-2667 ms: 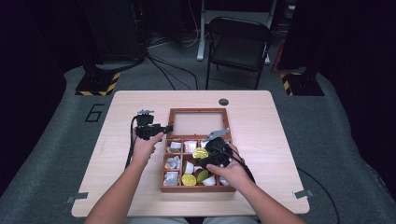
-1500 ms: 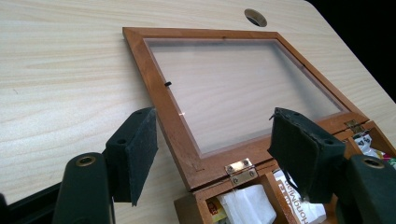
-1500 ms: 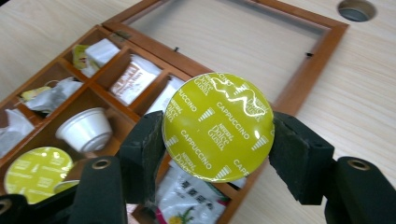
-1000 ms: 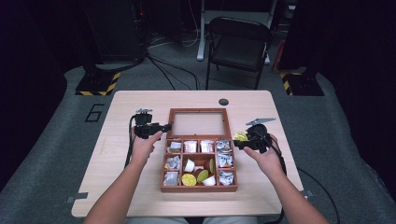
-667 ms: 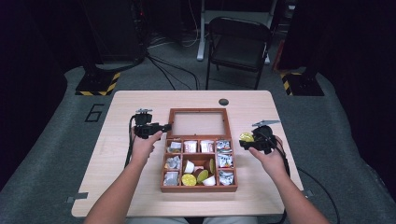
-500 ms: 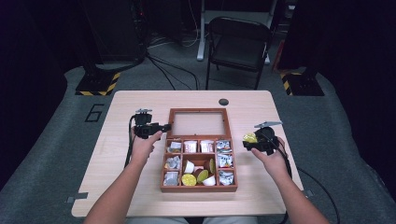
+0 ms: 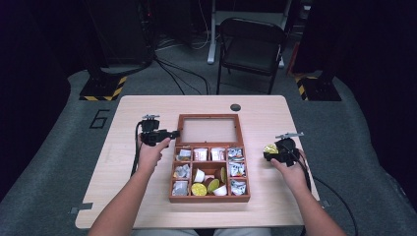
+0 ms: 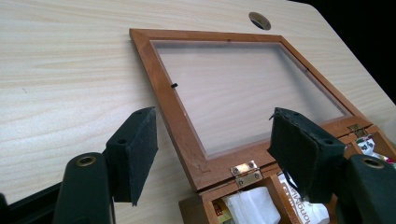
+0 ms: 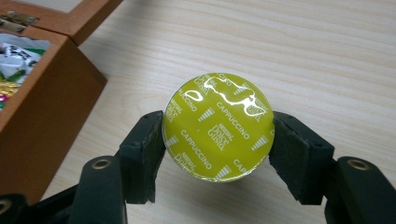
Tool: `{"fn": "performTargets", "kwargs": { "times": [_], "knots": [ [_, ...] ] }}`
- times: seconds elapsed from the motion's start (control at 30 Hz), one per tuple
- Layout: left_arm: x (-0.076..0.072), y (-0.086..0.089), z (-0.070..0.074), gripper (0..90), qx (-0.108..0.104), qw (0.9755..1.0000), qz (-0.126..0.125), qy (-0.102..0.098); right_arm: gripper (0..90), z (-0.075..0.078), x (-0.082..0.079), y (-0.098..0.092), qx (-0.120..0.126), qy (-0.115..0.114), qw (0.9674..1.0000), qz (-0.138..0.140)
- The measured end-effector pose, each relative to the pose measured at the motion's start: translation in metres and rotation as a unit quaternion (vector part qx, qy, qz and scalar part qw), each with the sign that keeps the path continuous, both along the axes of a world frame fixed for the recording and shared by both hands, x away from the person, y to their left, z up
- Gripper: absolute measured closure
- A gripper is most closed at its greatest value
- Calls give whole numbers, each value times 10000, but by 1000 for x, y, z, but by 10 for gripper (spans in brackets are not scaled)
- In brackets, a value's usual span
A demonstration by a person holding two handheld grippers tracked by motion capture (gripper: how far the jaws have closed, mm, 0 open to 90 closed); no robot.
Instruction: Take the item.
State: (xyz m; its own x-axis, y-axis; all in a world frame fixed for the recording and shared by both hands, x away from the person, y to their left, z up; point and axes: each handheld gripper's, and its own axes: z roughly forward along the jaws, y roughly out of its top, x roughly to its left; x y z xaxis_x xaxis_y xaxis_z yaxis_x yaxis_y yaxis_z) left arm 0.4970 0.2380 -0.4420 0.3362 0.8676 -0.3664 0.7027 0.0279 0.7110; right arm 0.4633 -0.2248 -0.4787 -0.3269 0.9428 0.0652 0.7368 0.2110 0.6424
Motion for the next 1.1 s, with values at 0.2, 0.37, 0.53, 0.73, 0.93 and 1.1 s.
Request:
{"fn": "performTargets", "kwargs": {
  "times": [0.2, 0.37, 0.53, 0.73, 0.93, 1.1],
  "knots": [
    [0, 0, 0, 320, -9, 10000, 15, 4, 375, -4, 0, -6, -9, 44, 9999, -120],
    [0, 1, 0, 320, -18, 10000, 23, -8, 375, -7, 1, -10, -31, 45, 9999, -163],
    [0, 2, 0, 320, -12, 10000, 36, 14, 375, -11, 0, -13, -30, 80, 9997, -217],
    [1, 2, -1, 320, 7, 10000, 20, -3, 374, -13, 0, -17, 54, 52, 9998, -208],
    [1, 1, -1, 320, -8, 10000, 39, 16, 326, -13, 0, -15, 52, 149, 9996, -232],
    [1, 2, -1, 320, 2, 10000, 55, 21, 287, -13, 0, -15, 75, 147, 9997, -192]
  ]
}}
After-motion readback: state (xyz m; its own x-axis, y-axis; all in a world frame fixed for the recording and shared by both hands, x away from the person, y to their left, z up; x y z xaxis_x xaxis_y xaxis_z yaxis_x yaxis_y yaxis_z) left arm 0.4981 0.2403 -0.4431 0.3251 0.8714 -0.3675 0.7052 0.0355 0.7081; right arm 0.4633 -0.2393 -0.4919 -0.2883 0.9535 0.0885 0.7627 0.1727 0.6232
